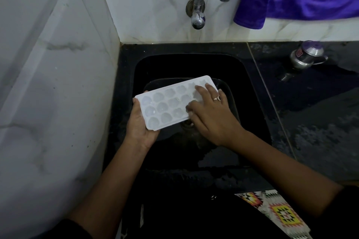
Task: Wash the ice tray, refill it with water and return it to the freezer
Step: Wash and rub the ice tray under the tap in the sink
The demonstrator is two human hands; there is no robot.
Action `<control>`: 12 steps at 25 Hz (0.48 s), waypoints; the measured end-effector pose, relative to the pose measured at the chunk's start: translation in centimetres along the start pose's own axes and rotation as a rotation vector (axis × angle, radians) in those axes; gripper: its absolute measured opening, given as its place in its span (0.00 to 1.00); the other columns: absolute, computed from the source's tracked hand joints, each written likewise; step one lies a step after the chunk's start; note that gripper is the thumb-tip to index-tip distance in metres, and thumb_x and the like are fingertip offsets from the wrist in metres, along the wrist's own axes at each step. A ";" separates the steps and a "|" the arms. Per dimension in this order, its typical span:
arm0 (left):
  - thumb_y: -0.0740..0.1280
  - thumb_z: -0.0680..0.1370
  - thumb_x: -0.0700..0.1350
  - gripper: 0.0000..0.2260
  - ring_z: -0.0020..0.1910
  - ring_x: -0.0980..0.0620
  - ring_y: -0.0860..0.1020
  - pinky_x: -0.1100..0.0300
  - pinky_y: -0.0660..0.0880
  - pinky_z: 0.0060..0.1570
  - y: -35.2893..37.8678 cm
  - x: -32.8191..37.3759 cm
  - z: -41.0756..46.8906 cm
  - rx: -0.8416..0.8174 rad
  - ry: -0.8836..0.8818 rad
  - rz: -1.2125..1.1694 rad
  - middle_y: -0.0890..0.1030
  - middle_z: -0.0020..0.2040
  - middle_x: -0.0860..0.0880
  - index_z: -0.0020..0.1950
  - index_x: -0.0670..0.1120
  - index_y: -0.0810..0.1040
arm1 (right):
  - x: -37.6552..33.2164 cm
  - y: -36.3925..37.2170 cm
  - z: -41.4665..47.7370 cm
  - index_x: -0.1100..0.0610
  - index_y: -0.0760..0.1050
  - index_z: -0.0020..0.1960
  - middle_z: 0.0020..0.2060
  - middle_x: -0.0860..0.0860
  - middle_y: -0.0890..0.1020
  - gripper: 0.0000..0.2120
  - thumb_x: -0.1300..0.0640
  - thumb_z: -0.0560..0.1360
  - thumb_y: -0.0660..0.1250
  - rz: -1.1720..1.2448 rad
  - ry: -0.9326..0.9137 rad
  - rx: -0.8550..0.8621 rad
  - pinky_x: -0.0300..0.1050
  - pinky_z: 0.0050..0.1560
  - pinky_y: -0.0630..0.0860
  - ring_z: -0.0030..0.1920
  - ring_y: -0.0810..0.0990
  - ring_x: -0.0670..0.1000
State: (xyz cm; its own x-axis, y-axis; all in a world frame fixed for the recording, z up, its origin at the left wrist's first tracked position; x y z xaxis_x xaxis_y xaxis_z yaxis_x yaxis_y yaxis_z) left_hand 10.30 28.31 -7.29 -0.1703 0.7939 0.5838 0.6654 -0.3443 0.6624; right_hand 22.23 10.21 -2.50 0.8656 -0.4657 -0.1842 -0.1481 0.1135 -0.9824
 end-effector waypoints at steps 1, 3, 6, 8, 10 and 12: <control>0.58 0.86 0.62 0.28 0.71 0.36 0.78 0.36 0.73 0.71 0.1 -0.2 0.0 -0.001 0.002 0.005 0.79 0.72 0.39 0.78 0.44 0.73 | -0.1 0.0 0.0 0.50 0.74 0.64 0.79 0.60 0.61 0.20 0.43 0.85 0.49 -0.006 -0.005 -0.009 0.72 0.77 0.53 0.81 0.54 0.65; 0.57 0.86 0.62 0.28 0.70 0.37 0.78 0.36 0.74 0.70 -0.3 0.2 0.1 0.009 0.023 0.010 0.80 0.71 0.39 0.76 0.44 0.74 | -0.3 0.7 -0.6 0.50 0.71 0.69 0.80 0.59 0.60 0.20 0.43 0.85 0.49 -0.033 -0.073 -0.042 0.71 0.78 0.52 0.82 0.53 0.65; 0.55 0.86 0.62 0.26 0.70 0.37 0.79 0.38 0.77 0.67 -0.5 0.5 0.3 0.006 0.036 0.005 0.80 0.71 0.40 0.74 0.46 0.75 | 0.2 0.4 -0.4 0.47 0.71 0.71 0.80 0.59 0.61 0.20 0.44 0.85 0.49 -0.021 -0.056 -0.014 0.72 0.78 0.51 0.81 0.53 0.65; 0.55 0.86 0.62 0.27 0.69 0.38 0.79 0.39 0.78 0.66 -0.1 0.0 0.2 0.003 0.019 0.004 0.81 0.71 0.40 0.76 0.45 0.75 | -0.1 0.1 0.1 0.49 0.73 0.66 0.79 0.60 0.61 0.19 0.43 0.85 0.49 0.004 -0.006 -0.009 0.72 0.77 0.52 0.81 0.54 0.65; 0.55 0.86 0.62 0.25 0.68 0.38 0.80 0.38 0.78 0.65 -0.2 0.3 0.2 0.006 0.038 -0.011 0.81 0.70 0.40 0.70 0.47 0.79 | -0.5 0.7 -0.2 0.50 0.72 0.68 0.80 0.59 0.60 0.20 0.43 0.85 0.49 -0.031 -0.059 -0.041 0.72 0.77 0.53 0.82 0.53 0.65; 0.55 0.86 0.62 0.23 0.68 0.38 0.80 0.38 0.78 0.65 -0.5 0.7 0.3 0.010 0.052 -0.017 0.81 0.70 0.40 0.66 0.47 0.80 | -0.1 0.9 -0.6 0.48 0.69 0.73 0.80 0.59 0.59 0.22 0.43 0.85 0.49 -0.054 -0.096 -0.043 0.72 0.78 0.51 0.82 0.53 0.65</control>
State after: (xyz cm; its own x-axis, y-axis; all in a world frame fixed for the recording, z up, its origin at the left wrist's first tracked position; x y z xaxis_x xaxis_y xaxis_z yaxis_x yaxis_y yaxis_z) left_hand 10.05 29.18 -7.33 -0.2196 0.7722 0.5962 0.6693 -0.3253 0.6679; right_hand 21.77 9.86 -3.44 0.9145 -0.3834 -0.1295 -0.1187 0.0516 -0.9916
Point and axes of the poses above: each hand's wrist, its own z-axis towards the middle knuckle, its own y-axis out of the palm, x = y × z, the point moved 1 cm from there along z, towards the middle knuckle
